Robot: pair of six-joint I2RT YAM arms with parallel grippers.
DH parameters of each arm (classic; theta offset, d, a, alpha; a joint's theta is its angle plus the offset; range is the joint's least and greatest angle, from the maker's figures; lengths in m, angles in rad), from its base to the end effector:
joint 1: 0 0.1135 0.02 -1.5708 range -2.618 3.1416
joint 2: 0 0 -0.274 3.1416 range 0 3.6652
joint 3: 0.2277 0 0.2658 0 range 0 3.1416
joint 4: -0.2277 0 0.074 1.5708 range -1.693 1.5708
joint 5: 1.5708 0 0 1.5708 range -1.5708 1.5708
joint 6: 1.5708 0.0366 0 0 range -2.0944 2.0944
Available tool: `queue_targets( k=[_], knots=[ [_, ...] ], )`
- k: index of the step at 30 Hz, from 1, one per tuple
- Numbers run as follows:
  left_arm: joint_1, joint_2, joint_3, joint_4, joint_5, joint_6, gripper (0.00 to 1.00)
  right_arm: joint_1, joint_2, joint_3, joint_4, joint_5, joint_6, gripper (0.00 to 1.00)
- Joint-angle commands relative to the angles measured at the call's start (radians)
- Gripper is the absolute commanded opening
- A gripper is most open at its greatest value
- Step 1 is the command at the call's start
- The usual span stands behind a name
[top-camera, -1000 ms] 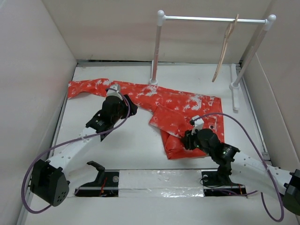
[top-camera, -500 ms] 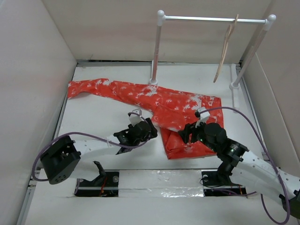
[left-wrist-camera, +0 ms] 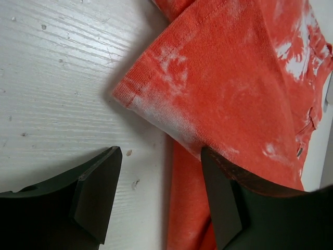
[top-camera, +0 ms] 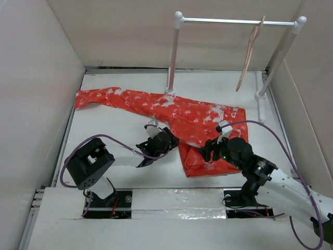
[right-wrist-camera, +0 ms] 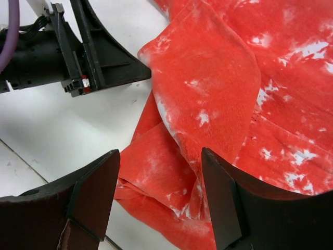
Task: Place the trousers on the hanger
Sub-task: Flatten out the trousers at the center of the board.
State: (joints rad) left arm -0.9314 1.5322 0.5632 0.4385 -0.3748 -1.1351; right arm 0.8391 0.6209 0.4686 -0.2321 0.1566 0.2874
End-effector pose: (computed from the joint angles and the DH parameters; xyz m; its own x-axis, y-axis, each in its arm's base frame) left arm 0.1890 -0.2317 0.1531 -0.6336 -0.5618 -0.5320 -0.0381 0.7094 -0.7038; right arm 0.1140 0.1184 0.2516 -0.4212 -0.0500 -0.9056 -0.5411 0.8151 0.2067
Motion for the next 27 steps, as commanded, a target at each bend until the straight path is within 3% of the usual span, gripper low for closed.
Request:
queue_targets(
  k=[1, 5, 7, 9, 10, 12, 13, 16, 19, 21, 23, 25, 27],
  knots=[
    [0.015, 0.006, 0.017, 0.069, -0.021, -0.048, 0.59, 0.006, -0.007, 0.007, 0.027, -0.020, -0.008, 0.69],
    [0.025, 0.022, 0.015, 0.127, -0.052, -0.057, 0.58, 0.006, 0.005, -0.008, 0.063, -0.042, -0.002, 0.68],
    [0.025, 0.037, 0.029, 0.141, -0.049, -0.051, 0.52, 0.006, 0.011, -0.005, 0.051, -0.040, -0.001, 0.68],
    [0.034, 0.055, 0.043, 0.141, -0.061, -0.055, 0.42, 0.006, 0.014, -0.011, 0.075, -0.038, 0.001, 0.68],
    [0.034, 0.060, 0.043, 0.150, -0.064, -0.049, 0.26, 0.006, 0.016, -0.013, 0.079, -0.032, 0.002, 0.68],
    [0.061, 0.062, 0.041, 0.164, -0.055, -0.032, 0.06, 0.006, 0.013, -0.002, 0.042, 0.001, 0.015, 0.68],
    [0.077, 0.054, 0.041, 0.158, -0.044, -0.011, 0.00, 0.006, 0.005, 0.004, 0.031, 0.042, 0.021, 0.68],
    [0.098, -0.071, -0.014, 0.121, -0.081, 0.023, 0.00, -0.029, -0.009, 0.013, 0.022, 0.105, 0.012, 0.66],
    [0.114, -0.317, -0.078, 0.025, -0.151, 0.070, 0.00, -0.137, -0.003, 0.028, 0.028, 0.132, 0.001, 0.49],
    [0.114, -0.511, -0.091, -0.099, -0.225, 0.119, 0.00, -0.216, 0.042, 0.030, 0.081, 0.098, -0.031, 0.17],
    [0.114, -0.627, -0.092, -0.176, -0.252, 0.143, 0.00, -0.351, 0.091, 0.041, 0.103, 0.045, -0.045, 0.00],
    [0.114, -0.782, -0.066, -0.326, -0.303, 0.153, 0.00, -0.440, 0.173, 0.050, 0.151, 0.031, -0.057, 0.01],
    [0.114, -0.927, -0.042, -0.468, -0.350, 0.158, 0.00, -0.576, 0.262, 0.053, 0.209, 0.023, -0.060, 0.30]
  ],
)
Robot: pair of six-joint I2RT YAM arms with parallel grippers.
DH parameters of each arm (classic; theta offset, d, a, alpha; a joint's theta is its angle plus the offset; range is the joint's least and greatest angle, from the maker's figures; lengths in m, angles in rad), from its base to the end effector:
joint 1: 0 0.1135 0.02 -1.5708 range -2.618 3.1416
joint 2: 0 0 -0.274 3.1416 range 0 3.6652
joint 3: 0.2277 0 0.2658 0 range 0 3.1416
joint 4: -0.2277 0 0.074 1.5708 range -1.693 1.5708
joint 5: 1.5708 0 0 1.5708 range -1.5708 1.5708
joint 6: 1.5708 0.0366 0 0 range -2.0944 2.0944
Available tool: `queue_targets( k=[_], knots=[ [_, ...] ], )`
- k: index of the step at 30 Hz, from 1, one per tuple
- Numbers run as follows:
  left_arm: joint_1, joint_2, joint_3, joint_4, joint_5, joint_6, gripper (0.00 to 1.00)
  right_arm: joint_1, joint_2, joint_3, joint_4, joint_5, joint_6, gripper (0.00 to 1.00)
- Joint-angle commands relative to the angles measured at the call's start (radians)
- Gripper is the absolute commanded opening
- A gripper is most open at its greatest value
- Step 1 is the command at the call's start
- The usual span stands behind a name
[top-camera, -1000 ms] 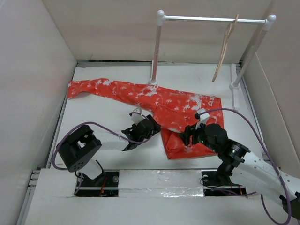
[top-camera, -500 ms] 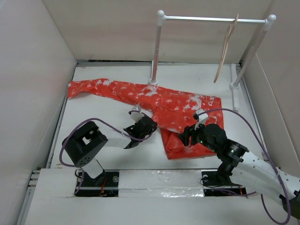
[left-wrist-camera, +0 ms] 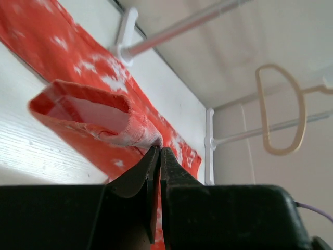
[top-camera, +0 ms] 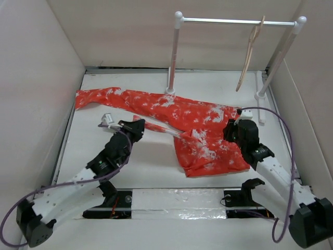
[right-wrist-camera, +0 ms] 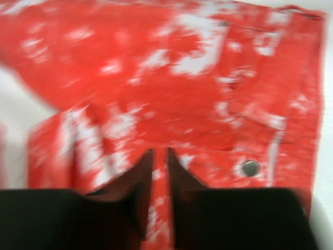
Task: Place the trousers on the hanger
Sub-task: Flatten out the trousers at the center of the board.
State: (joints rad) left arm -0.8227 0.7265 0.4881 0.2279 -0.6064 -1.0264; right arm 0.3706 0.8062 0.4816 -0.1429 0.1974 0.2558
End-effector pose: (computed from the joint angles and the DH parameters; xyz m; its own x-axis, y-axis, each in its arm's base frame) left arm 0.1412 -0.1214 0.2916 -0.1873 -0.8315 -0.5230 0.1051 0.5124 -0.8523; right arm 0.1825 0.0632 0.2360 -0.4550 0.0894 -0.8860 -0.0794 0.9869 0.1404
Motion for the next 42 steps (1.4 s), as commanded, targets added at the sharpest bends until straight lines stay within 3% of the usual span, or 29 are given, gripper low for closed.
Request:
queue_targets(
  k=[1, 2, 5, 10, 18, 21, 27, 28, 32, 40, 42],
  knots=[
    [0.005, -0.171, 0.041, -0.292, -0.131, 0.057, 0.00, -0.155, 0.108, 0.040, 0.135, -0.022, -0.030, 0.43],
    [0.005, -0.215, 0.046, -0.318, -0.141, 0.069, 0.00, -0.252, 0.138, 0.046, 0.176, -0.057, -0.032, 0.63],
    [0.005, -0.358, 0.105, -0.452, -0.168, 0.101, 0.00, -0.367, 0.261, 0.089, 0.212, -0.177, -0.024, 0.83],
    [0.005, -0.493, 0.251, -0.647, -0.208, 0.164, 0.00, -0.487, 0.421, 0.161, 0.242, -0.122, 0.003, 0.88],
    [0.005, -0.502, 0.449, -0.837, -0.262, 0.273, 0.00, -0.581, 0.732, 0.356, 0.160, -0.303, -0.013, 0.86],
    [0.005, -0.525, 0.472, -0.867, -0.321, 0.308, 0.00, -0.604, 0.818, 0.356, 0.175, -0.384, -0.013, 0.81],
    [-0.004, -0.458, 0.599, -0.959, -0.423, 0.381, 0.00, -0.578, 0.899, 0.474, 0.095, -0.424, -0.038, 0.60],
    [-0.004, -0.452, 0.601, -0.964, -0.435, 0.385, 0.00, -0.578, 0.927, 0.491, 0.091, -0.438, -0.038, 0.53],
    [-0.024, -0.446, 0.563, -0.937, -0.455, 0.396, 0.00, -0.578, 0.941, 0.537, 0.097, -0.457, -0.029, 0.00],
    [-0.024, -0.345, 0.557, -0.969, -0.469, 0.368, 0.00, -0.624, 0.906, 0.691, 0.022, -0.277, 0.014, 0.00],
    [-0.024, -0.320, 0.547, -0.943, -0.470, 0.373, 0.00, -0.624, 0.901, 0.712, 0.009, -0.236, 0.013, 0.06]
  ],
)
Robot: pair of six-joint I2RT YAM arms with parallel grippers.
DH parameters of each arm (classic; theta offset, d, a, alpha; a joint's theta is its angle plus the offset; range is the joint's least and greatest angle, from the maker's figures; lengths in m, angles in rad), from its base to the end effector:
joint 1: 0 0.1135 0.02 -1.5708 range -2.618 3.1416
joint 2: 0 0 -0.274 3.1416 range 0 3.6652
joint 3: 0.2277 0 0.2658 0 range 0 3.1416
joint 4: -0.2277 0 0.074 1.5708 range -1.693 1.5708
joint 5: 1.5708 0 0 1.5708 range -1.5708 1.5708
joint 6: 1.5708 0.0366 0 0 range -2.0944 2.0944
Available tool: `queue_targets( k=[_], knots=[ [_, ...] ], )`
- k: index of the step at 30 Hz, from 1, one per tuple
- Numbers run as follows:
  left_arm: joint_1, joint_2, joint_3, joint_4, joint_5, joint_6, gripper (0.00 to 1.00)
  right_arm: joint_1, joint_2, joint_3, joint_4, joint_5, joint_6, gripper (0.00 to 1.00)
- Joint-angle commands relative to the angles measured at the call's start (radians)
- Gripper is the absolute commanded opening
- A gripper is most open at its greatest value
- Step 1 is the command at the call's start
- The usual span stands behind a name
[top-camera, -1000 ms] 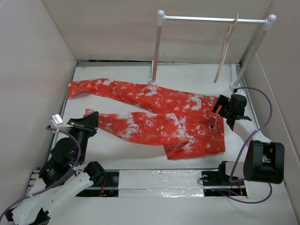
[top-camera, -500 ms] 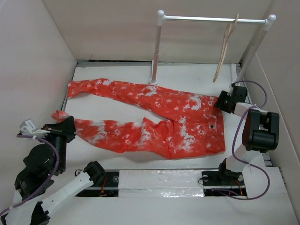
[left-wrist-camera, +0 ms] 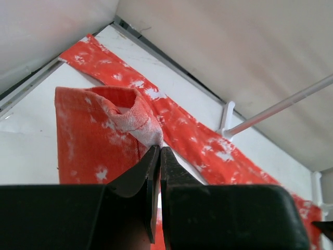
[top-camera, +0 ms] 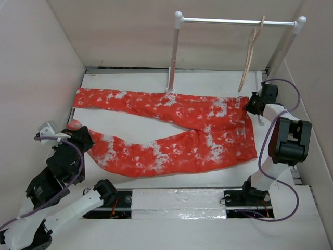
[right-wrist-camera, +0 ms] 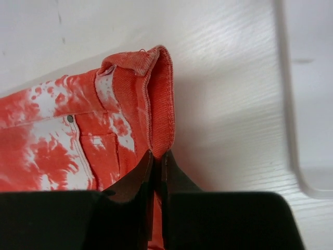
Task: Place the trousers on the hanger
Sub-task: Flatten out the trousers at the center of the board.
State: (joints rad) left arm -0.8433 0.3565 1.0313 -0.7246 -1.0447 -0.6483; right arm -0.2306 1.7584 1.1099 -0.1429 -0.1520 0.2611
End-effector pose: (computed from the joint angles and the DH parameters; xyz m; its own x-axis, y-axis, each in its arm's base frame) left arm 0.0371 0.0060 0.4131 0.0940 -0.5615 -0.8221 -0.1789 0.8028 -0.5688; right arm 0.3821 -0.0840 0.1957 -0.6375 0.4118 -0.6512 0.2970 0.9112 0.2855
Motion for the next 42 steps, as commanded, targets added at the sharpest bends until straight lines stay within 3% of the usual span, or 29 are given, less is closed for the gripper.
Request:
queue_targets(
  k=[1, 2, 4, 5, 7, 11, 15, 17, 20, 21, 23, 24, 26, 29, 33, 37, 40, 41, 42],
  knots=[
    [-0.004, 0.056, 0.003, 0.017, -0.029, -0.005, 0.00, -0.023, -0.066, 0.082, 0.009, 0.132, 0.015, 0.08],
    [-0.004, 0.065, 0.000, 0.020, -0.028, -0.010, 0.00, -0.023, -0.079, 0.073, 0.019, 0.153, 0.023, 0.28],
    [-0.004, 0.096, -0.013, 0.022, -0.020, -0.031, 0.00, -0.012, -0.132, 0.045, 0.054, 0.187, 0.046, 0.56],
    [-0.004, 0.105, -0.019, 0.022, -0.023, -0.037, 0.00, 0.002, -0.155, 0.012, 0.066, 0.192, 0.050, 0.76],
    [-0.004, 0.143, -0.033, 0.022, -0.044, -0.042, 0.00, 0.039, -0.244, -0.027, 0.110, 0.186, 0.075, 0.81],
    [-0.004, 0.226, -0.023, -0.021, -0.063, -0.085, 0.00, 0.178, -0.425, -0.197, 0.233, 0.160, 0.095, 0.78],
    [-0.004, 0.393, -0.010, -0.109, -0.055, -0.175, 0.00, 0.405, -0.574, -0.466, 0.428, 0.160, 0.066, 0.65],
    [0.047, 0.453, -0.011, -0.104, -0.034, -0.183, 0.00, 0.529, -0.591, -0.504, 0.440, 0.160, 0.032, 0.60],
    [0.214, 0.541, -0.036, 0.029, 0.082, -0.076, 0.00, 0.625, -0.617, -0.539, 0.387, 0.180, 0.007, 0.60],
    [0.397, 0.561, -0.066, 0.147, 0.221, -0.020, 0.00, 0.676, -0.628, -0.551, 0.397, 0.181, -0.002, 0.60],
    [0.603, 0.565, -0.089, 0.229, 0.357, 0.094, 0.00, 0.723, -0.658, -0.565, 0.382, 0.187, -0.008, 0.62],
    [0.804, 0.552, -0.120, 0.314, 0.471, 0.129, 0.00, 0.764, -0.668, -0.564, 0.373, 0.207, -0.022, 0.63],
    [0.964, 0.576, -0.116, 0.343, 0.566, 0.190, 0.00, 0.795, -0.688, -0.558, 0.347, 0.238, -0.039, 0.64],
    [1.006, 0.631, -0.099, 0.301, 0.413, 0.097, 0.00, 0.836, -0.698, -0.542, 0.327, 0.242, -0.065, 0.65],
    [1.197, 0.774, -0.047, 0.304, 0.542, 0.079, 0.00, 0.866, -0.709, -0.544, 0.315, 0.264, -0.102, 0.66],
    [1.213, 0.890, 0.021, 0.323, 0.519, 0.102, 0.00, 0.905, -0.703, -0.559, 0.359, 0.252, -0.112, 0.60],
    [1.213, 1.025, 0.087, 0.306, 0.427, 0.125, 0.00, 0.944, -0.680, -0.527, 0.321, 0.259, -0.128, 0.42],
    [1.213, 1.062, 0.098, 0.303, 0.414, 0.130, 0.02, 0.953, -0.679, -0.524, 0.318, 0.276, -0.132, 0.27],
    [1.213, 1.132, 0.114, 0.291, 0.391, 0.127, 0.03, 0.973, -0.675, -0.522, 0.321, 0.281, -0.143, 0.21]
  ],
)
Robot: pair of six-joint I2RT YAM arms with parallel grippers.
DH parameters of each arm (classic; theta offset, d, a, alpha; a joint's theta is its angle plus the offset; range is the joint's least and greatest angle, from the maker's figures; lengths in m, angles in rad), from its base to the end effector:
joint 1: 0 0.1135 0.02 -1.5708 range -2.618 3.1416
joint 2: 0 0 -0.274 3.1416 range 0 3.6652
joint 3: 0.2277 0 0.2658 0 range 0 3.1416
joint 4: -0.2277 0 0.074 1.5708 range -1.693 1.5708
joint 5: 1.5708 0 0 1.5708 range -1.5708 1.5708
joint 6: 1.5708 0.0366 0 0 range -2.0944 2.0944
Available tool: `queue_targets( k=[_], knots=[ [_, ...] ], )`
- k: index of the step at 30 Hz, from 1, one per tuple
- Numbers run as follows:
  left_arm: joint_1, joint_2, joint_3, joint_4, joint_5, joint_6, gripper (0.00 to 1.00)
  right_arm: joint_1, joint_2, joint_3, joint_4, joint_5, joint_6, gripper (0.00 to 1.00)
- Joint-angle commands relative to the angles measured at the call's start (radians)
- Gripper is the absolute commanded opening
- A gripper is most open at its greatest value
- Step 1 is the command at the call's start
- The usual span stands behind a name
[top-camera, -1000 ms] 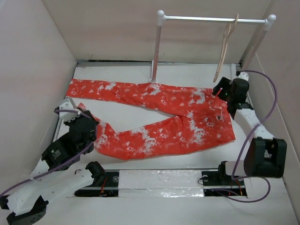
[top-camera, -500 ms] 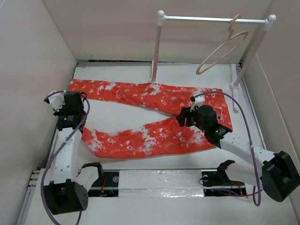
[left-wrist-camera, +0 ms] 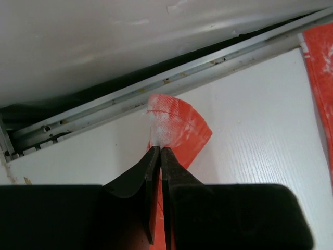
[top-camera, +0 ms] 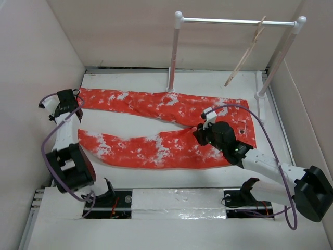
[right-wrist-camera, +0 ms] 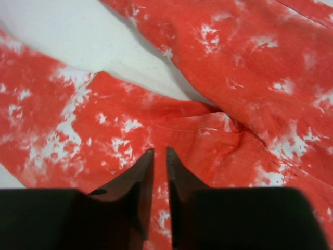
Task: Place the trousers on the hanger
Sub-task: Flatten out the trousers at the center of the board.
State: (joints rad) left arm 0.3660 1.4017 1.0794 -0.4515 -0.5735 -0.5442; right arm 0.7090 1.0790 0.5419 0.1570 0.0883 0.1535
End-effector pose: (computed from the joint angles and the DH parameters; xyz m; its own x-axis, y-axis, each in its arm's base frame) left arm 0.2856 0.1307 0.2853 -0.2151 -0.5482 -0.8083 -0.9051 0.4228 -0.0459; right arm 0.1891 0.1580 0.2331 -0.3680 -0.1150 -0.9227 -0.5364 0.8368 0.1097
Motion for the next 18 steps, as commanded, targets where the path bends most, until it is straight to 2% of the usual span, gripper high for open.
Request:
queue_targets(
  k=[1, 2, 4, 5, 6, 7, 8, 10, 11, 14, 15, 18],
  knots=[
    [0.004, 0.118, 0.070, 0.019, -0.083, 0.021, 0.04, 0.033, 0.009, 0.047, 0.026, 0.042, -0.037, 0.17],
    [0.004, 0.146, 0.070, 0.026, -0.078, 0.027, 0.12, 0.050, 0.012, 0.046, 0.035, 0.039, -0.040, 0.17],
    [-0.024, 0.212, 0.097, 0.023, -0.077, 0.024, 0.19, 0.081, 0.047, 0.046, 0.070, 0.025, -0.046, 0.21],
    [-0.041, 0.221, 0.099, 0.040, -0.080, 0.038, 0.30, 0.093, 0.065, 0.056, 0.076, 0.021, -0.048, 0.25],
    [-0.059, 0.229, 0.111, 0.068, -0.086, 0.049, 0.36, 0.107, 0.087, 0.065, 0.081, 0.015, -0.060, 0.36],
    [-0.097, 0.230, 0.120, 0.074, -0.092, 0.050, 0.37, 0.139, 0.111, 0.078, 0.082, 0.011, -0.065, 0.40],
    [-0.111, 0.232, 0.129, 0.083, -0.091, 0.053, 0.48, 0.158, 0.165, 0.092, 0.081, 0.011, -0.068, 0.47],
    [-0.133, 0.238, 0.174, 0.091, -0.054, 0.050, 0.55, 0.197, 0.222, 0.141, 0.081, 0.014, -0.066, 0.53],
    [-0.157, 0.238, 0.188, 0.089, -0.045, 0.047, 0.56, 0.240, 0.281, 0.159, 0.081, 0.014, -0.068, 0.55],
    [-0.211, 0.226, 0.212, 0.100, -0.017, 0.043, 0.56, 0.300, 0.383, 0.271, 0.076, 0.019, -0.072, 0.75],
    [-0.223, 0.212, 0.208, 0.111, -0.002, 0.046, 0.56, 0.300, 0.462, 0.347, 0.067, 0.008, -0.078, 0.80],
    [-0.242, 0.169, 0.194, 0.120, 0.064, 0.044, 0.55, 0.310, 0.623, 0.476, 0.038, -0.050, -0.091, 0.81]
  ],
)
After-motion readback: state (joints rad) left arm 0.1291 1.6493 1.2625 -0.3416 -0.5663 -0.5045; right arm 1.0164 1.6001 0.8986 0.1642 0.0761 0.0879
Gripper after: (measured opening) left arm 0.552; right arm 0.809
